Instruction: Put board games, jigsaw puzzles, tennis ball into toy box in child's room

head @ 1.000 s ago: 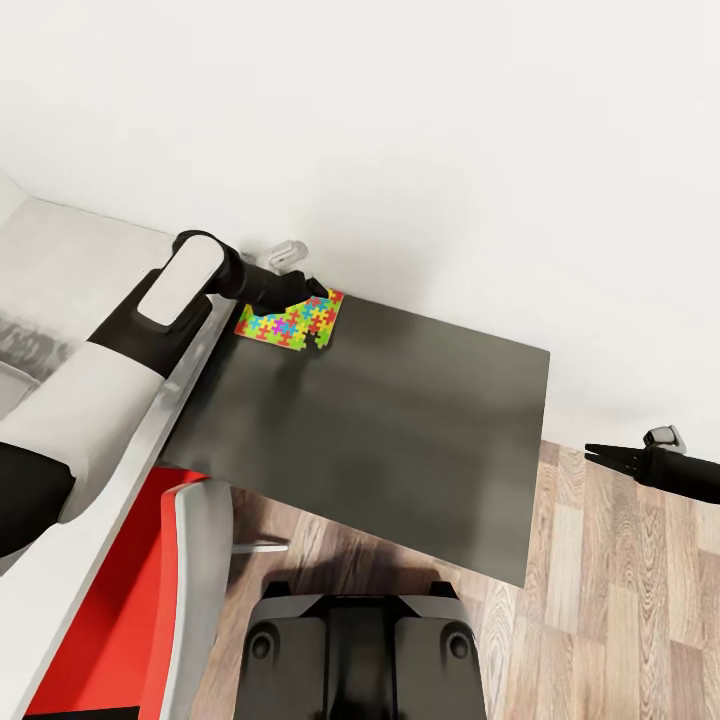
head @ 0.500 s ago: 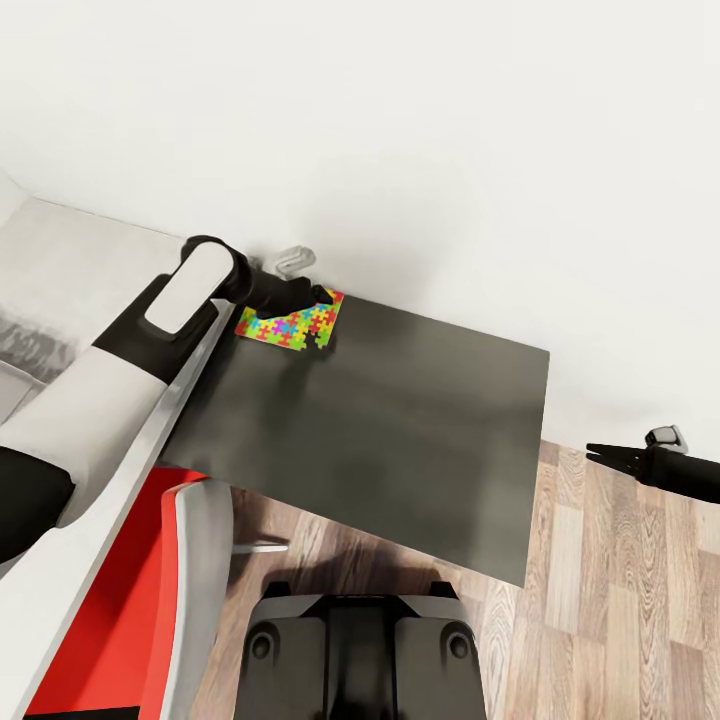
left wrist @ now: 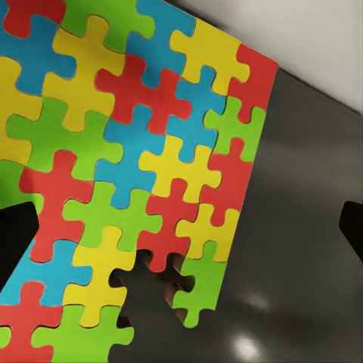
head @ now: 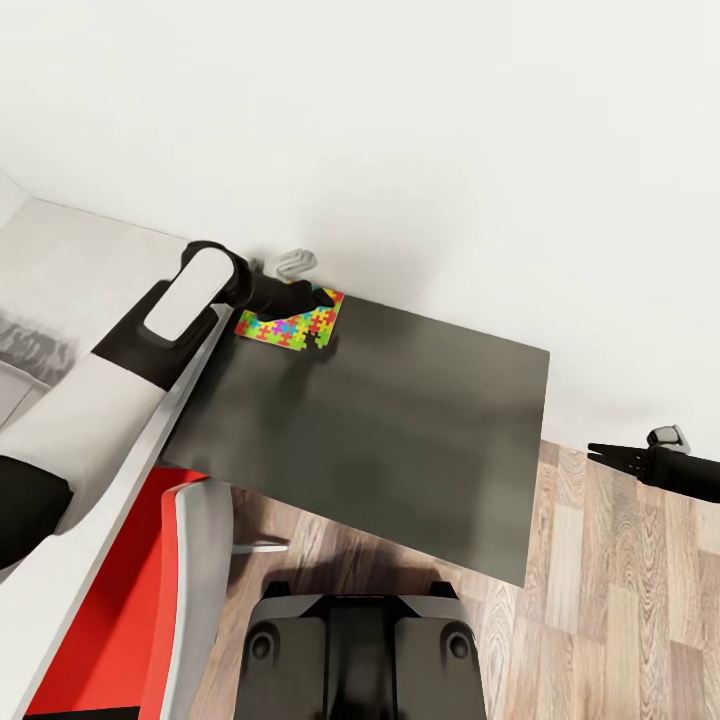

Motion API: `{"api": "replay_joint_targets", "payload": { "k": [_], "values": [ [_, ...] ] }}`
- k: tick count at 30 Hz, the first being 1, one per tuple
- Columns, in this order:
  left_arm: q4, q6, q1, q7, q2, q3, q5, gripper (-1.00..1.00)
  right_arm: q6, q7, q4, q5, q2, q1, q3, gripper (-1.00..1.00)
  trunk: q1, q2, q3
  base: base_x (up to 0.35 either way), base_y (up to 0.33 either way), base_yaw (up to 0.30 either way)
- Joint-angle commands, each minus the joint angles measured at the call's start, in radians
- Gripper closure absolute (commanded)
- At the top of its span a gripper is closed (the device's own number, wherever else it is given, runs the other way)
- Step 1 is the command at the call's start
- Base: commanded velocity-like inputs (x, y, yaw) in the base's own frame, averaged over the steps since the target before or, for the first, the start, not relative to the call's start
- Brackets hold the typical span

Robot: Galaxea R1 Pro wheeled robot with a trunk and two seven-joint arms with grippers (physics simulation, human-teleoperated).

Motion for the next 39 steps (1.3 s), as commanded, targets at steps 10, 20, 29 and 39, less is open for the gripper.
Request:
{"api": "replay_joint_targets", "payload": {
  "k": [10,20,29,39],
  "values": [
    [0.094,-0.007,0.004,0.009,0.003,-0.003,0.035,-1.0,0.008,0.003,0.001,-0.01,-0.002,-0.002,0.007,-1.0,0.002,-0.001,-0.001,0.0,0.0,0.0],
    [0.094,-0.007,0.004,0.009,0.003,0.0,0.039,-1.0,0.008,0.003,0.001,-0.01,-0.002,-0.002,0.007,-1.0,0.002,-0.001,-0.001,0.0,0.0,-0.07],
    [0.091,-0.007,0.004,0.009,0.0,0.004,0.041,-1.0,0.008,0.003,0.001,-0.01,-0.001,-0.002,0.007,-1.0,0.002,-0.001,-0.001,0.0,0.0,-0.201],
    [0.084,-0.007,0.004,0.009,-0.004,0.005,0.036,-1.0,0.007,0.002,0.001,-0.01,-0.001,-0.002,0.007,-1.0,0.002,-0.001,-0.001,0.0,0.0,-0.063]
  ]
}}
